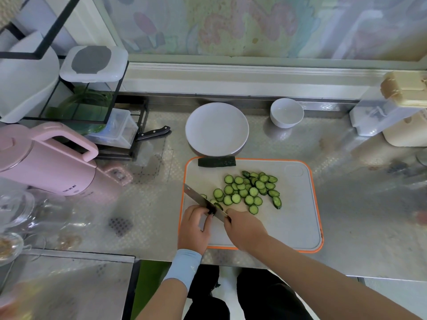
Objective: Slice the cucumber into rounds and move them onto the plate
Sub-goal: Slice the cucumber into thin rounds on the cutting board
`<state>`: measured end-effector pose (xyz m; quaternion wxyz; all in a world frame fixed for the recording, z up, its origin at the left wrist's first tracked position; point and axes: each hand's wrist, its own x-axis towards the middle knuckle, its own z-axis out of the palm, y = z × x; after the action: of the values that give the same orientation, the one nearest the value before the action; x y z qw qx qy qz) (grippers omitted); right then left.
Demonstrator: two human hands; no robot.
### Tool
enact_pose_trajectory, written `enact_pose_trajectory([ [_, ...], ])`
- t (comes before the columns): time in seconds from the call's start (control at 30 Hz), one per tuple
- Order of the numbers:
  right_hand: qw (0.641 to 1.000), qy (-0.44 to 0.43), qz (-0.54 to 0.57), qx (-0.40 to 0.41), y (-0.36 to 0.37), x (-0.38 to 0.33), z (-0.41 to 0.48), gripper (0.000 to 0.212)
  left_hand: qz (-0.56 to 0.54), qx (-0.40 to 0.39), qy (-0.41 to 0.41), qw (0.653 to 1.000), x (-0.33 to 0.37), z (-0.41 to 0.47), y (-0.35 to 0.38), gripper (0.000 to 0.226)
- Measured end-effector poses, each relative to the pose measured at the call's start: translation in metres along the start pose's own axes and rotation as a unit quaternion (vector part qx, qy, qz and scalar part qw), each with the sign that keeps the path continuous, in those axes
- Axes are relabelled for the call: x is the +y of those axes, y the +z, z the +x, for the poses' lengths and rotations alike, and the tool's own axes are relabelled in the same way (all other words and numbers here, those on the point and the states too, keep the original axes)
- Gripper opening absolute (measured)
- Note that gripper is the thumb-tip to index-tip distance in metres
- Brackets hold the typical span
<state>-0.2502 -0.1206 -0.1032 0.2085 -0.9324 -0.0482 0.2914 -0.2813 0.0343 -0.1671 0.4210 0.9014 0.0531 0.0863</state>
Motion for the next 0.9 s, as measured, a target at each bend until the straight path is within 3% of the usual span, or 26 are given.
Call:
enact_pose_trajectory([
  [0.4,0.998,0.047,0.03,0.033,-0.017,0.009,-0.009,0.025,0.009,0.005,0.006,1.0,0.0,-0.001,-0.001,0.014],
  [0.9,1.0,-0.005,0.009,0.028,-0.011,0.0,-0.03,0.025,-0.002,0.017,0.001,1.0,-0.001,-0.002,0.001,0.015],
])
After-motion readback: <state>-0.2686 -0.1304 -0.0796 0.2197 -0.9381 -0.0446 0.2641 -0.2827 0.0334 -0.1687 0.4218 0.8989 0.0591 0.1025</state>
